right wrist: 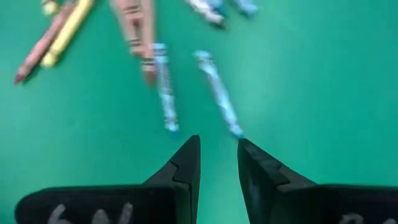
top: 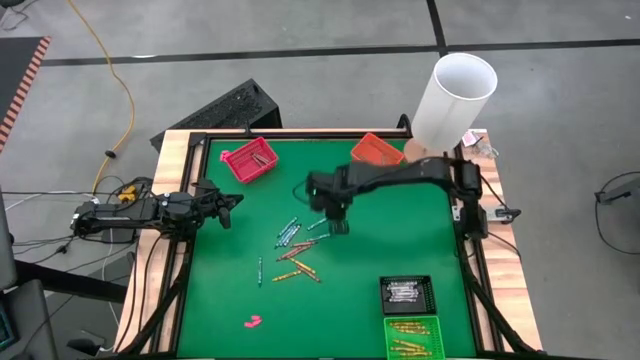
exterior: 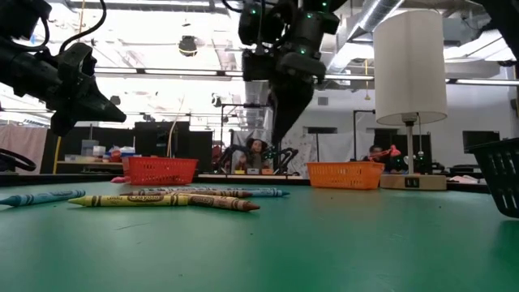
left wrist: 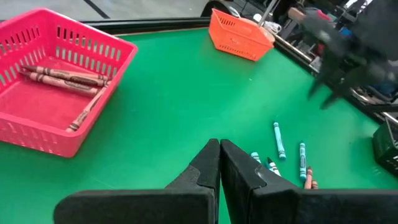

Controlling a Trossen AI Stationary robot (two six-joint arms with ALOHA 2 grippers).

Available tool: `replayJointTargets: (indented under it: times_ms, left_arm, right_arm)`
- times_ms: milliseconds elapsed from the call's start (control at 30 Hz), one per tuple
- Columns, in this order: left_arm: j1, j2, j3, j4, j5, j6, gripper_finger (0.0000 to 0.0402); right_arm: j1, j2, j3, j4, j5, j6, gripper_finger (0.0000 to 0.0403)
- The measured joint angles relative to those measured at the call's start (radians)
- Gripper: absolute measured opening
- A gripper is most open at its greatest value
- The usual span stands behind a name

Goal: Sort crayons
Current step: Put the blue crayon into the orange bin

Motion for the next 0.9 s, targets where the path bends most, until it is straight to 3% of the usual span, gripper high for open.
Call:
replayJointTargets:
  times_ms: [300, 900]
  left_arm:
    - [0.000, 0.000, 0.000, 0.000, 0.001, 0.001, 0.0000]
    - [0.000, 0.006, 0.000, -0.005, 0.003, 0.006, 0.0000]
  right_arm:
    - [0.049, 0.001, -0.111, 0.242, 0.033, -0.038, 0.0101]
    - [0.043, 0.108, -0.109, 0.357, 0.004, -0.137, 0.0102]
